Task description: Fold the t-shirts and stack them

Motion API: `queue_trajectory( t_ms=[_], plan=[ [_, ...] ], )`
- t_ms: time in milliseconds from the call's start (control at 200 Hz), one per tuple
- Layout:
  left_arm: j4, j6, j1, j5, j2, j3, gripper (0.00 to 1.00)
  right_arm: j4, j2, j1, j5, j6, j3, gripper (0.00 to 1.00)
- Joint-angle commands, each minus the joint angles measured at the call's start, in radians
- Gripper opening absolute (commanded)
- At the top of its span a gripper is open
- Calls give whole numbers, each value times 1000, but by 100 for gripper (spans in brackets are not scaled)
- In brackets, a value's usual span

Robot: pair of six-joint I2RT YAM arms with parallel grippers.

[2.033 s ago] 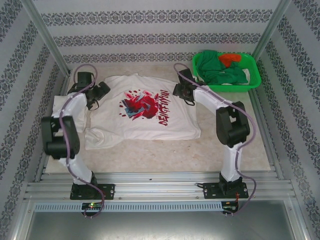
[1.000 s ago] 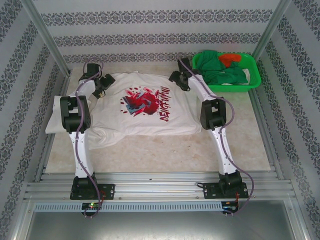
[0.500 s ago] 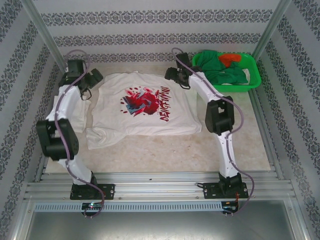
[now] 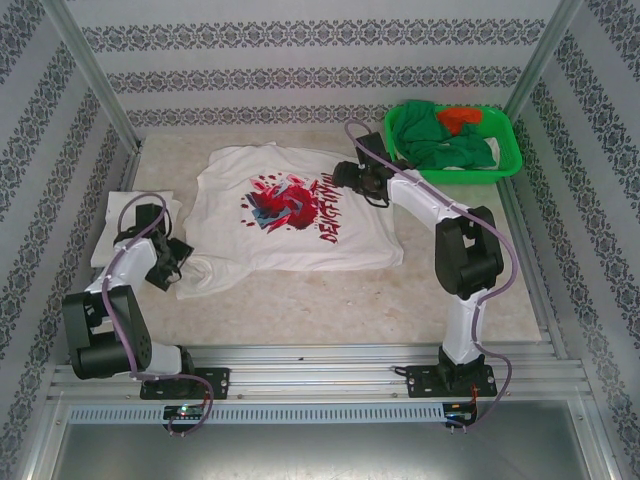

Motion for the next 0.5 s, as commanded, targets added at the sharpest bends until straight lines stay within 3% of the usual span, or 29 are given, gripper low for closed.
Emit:
queue_trajectory(
  t_ms=[0,200,370,500],
  plan=[
    [-15,-179,8,28,-27,-58,69,27,-54,4,23,10,-7,81],
    [-57,-287,8,13,-20,-109,59,20,-55,3,17,10,1,81],
    [-125,-257,8,-50,-149,-80,85,19,-56,0,-11,3,-10,81],
    [-235,-269,8,-104,-265,-59,87,27,-47,-2,-27,-19,-25,82]
  ],
)
